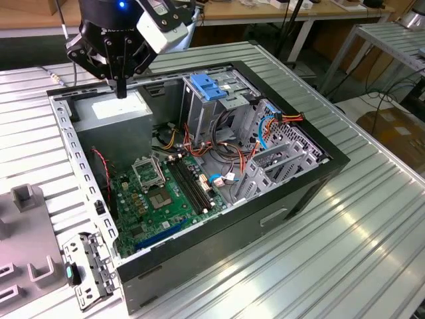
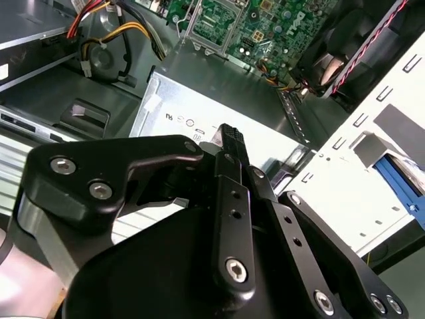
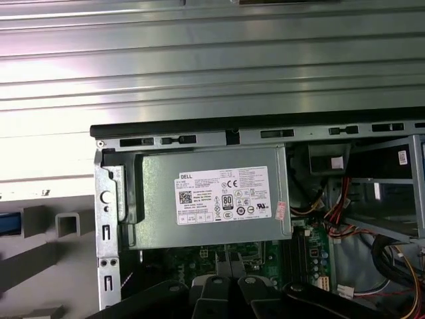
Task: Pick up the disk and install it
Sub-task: 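Reach for the disk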
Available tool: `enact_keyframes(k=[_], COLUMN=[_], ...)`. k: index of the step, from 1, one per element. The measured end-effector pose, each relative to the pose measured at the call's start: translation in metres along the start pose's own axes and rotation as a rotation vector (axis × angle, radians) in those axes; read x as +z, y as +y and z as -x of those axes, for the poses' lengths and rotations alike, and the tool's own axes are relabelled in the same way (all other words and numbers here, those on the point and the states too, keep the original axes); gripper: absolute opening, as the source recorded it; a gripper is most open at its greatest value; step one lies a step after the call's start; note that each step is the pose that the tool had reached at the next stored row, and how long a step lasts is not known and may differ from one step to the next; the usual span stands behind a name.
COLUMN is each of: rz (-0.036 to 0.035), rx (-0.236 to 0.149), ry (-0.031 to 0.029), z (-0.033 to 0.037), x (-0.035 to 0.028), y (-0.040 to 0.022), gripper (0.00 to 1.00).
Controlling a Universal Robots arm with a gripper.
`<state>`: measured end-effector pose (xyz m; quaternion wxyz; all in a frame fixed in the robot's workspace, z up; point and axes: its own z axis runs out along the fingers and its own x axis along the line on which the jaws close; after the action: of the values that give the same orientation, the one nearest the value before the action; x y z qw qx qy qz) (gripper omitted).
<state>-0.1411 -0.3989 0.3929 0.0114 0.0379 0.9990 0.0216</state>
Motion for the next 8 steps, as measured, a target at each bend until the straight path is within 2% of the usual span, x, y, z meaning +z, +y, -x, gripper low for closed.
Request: enact_keyframes(k=[8], rz=[-0.0002], rx=[0.0], ry=[0.0038], z=[-0.0054], x=[0.0002], y=[-0.0004], gripper=[0.11])
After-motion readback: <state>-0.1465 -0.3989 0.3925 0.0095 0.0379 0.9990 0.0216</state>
